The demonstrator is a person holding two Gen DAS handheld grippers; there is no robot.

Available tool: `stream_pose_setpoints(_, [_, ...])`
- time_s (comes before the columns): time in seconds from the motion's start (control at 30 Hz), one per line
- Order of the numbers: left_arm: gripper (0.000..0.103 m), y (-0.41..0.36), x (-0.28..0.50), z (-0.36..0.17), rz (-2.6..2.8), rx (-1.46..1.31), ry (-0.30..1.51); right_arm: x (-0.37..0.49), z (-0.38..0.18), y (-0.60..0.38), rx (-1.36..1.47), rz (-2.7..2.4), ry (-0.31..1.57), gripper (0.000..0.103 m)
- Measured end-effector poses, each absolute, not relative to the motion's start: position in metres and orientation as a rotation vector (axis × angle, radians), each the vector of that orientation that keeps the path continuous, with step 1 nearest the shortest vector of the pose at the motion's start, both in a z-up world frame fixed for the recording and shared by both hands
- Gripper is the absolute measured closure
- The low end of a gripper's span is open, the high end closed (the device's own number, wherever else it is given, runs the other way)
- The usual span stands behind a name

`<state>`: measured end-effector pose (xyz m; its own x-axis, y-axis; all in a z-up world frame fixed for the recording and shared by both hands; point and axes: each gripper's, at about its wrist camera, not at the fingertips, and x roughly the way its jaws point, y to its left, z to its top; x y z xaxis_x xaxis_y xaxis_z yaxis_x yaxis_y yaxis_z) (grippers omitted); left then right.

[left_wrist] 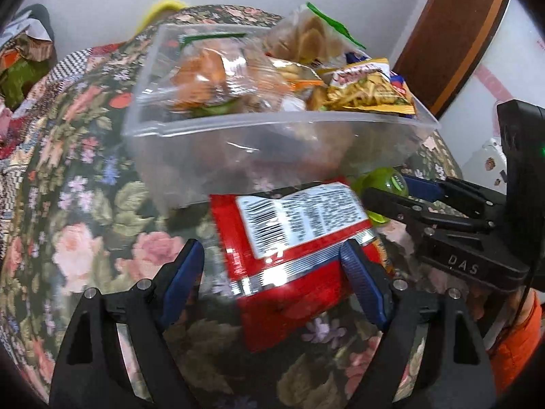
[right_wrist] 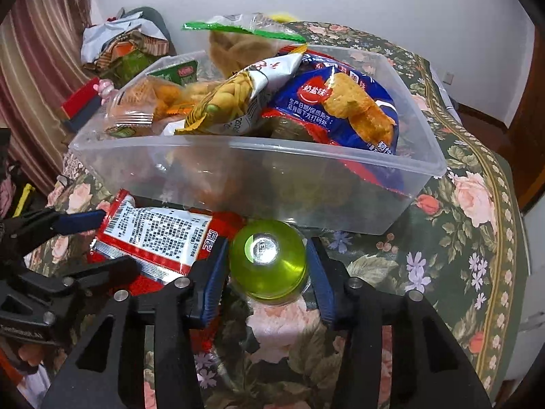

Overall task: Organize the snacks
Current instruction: 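Grasp red snack bag with left tool while right tool grasps green bottle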

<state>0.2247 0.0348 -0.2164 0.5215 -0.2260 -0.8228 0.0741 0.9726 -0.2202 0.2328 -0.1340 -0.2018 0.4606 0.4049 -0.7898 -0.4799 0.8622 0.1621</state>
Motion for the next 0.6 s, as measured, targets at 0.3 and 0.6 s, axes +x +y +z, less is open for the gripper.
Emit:
stream_pose_setpoints(0.3, [0.050, 0.024, 0.222, -0.219, -0.244, -0.224, 0.994, 0.209, -0.201, -0.150, -0.078, 0.538, 0.940, 0.060])
stream_pose_setpoints(0.6, [0.078, 0.021, 0.201, -0.193, -0.205, -0.186, 0.949, 0.190, -0.190, -0.168, -0.050, 0.542, 0.931, 0.060])
